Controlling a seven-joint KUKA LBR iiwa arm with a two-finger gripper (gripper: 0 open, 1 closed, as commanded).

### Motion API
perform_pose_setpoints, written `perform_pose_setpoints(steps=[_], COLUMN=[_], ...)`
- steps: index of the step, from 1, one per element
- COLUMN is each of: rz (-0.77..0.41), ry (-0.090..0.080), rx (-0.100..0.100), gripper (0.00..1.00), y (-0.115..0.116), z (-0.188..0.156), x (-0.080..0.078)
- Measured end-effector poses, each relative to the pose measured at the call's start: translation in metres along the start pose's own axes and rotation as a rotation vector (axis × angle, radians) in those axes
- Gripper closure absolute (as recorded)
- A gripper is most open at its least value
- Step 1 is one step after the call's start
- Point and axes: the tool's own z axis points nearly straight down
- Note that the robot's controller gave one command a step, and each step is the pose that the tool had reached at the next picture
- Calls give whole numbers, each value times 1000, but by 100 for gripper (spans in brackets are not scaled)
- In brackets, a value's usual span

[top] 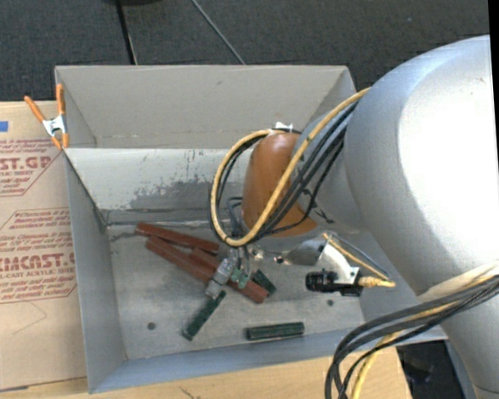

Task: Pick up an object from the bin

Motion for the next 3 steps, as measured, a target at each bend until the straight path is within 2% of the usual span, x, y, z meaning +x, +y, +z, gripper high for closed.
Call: perform_pose_setpoints(steps=[1, 3], rz=[0, 2], ry=[-1, -6], rx=[10, 6], gripper=[100, 100], y=[-3, -1], z=[-17, -39], x=[1, -1])
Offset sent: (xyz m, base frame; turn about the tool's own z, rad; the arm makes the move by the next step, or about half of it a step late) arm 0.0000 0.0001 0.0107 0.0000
